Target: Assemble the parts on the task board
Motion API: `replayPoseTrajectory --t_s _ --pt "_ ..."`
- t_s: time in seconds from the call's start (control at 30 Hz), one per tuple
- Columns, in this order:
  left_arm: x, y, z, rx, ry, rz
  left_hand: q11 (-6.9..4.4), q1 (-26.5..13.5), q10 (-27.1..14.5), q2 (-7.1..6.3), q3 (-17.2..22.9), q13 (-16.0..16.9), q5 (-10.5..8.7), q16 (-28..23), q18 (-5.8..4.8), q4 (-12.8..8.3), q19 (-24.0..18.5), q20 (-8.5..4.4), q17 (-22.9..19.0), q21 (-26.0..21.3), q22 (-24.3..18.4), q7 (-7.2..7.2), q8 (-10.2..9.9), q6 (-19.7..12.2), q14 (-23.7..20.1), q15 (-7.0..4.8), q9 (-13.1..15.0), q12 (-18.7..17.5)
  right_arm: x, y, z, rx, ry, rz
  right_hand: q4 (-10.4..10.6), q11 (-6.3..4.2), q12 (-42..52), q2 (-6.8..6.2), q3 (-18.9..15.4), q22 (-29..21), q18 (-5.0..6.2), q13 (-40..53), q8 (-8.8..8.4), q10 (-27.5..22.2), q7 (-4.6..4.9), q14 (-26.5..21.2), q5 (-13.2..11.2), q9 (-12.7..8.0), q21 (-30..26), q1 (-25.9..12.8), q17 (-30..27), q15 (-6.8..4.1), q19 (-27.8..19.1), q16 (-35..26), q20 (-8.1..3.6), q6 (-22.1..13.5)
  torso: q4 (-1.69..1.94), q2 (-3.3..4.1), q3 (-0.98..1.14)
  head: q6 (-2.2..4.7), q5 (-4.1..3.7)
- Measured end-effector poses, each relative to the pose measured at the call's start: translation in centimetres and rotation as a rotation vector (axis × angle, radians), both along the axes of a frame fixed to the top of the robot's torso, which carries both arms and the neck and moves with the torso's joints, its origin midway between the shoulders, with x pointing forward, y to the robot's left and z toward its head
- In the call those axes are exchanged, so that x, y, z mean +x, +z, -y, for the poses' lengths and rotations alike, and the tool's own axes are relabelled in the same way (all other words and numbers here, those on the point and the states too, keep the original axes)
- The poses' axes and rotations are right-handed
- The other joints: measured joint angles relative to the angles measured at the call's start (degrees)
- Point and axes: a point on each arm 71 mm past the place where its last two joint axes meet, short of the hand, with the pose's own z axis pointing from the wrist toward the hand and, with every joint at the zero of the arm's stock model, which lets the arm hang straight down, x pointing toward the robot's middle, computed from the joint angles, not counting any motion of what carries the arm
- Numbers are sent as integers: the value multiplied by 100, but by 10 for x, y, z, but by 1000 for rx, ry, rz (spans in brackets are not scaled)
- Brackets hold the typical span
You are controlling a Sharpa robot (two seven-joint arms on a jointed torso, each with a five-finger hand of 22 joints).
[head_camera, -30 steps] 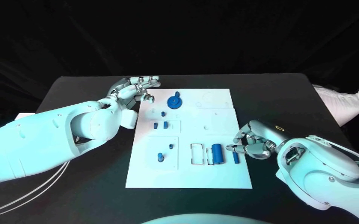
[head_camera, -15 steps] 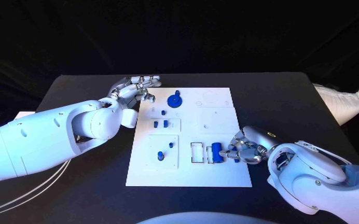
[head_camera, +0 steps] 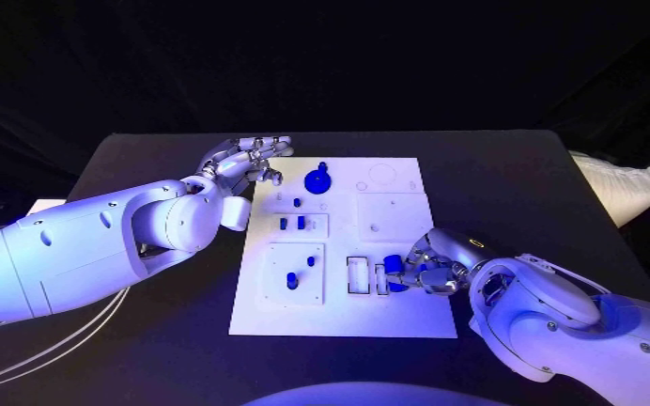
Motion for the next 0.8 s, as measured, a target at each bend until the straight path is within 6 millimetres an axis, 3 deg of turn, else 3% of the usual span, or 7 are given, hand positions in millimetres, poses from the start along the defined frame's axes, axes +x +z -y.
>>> replayPoseTrajectory --t_s 0.3,0.47,0.8 --pt "0 -1 0 0 0 -2 0 0 0 0 0 0 0 0 0 0 0 0 0 0 0 0 0 0 0 0 0 0 5 -1 -4 -8 9 5 -39 -20 37 162 -38 -1 5 124 155 20 -24 0 119 197 23 278 -1 0 0 32 0 12 -3 -1 -1 -17 24" --pt "0 -1 -1 1 0 -2 20 0 -20 0 0 0 0 0 0 0 0 0 -12 -27 -10 0 0 0 0 0 0 0 5 -1 -6 -11 19 6 -176 -49 55 204 20 -1 7 203 266 50 -68 -7 382 326 23 638 -1 -32 -1 32 1 26 -7 -3 -2 -23 31" --pt "0 -1 -1 0 -1 -4 20 0 -20 0 0 0 0 0 0 0 0 0 -15 -29 -19 0 0 0 0 0 0 20 5 -1 -5 8 6 4 -208 -80 55 78 -11 -1 10 233 353 81 -103 -18 1038 506 23 795 -1 -60 -1 32 -41 15 -12 -6 -2 -18 33"
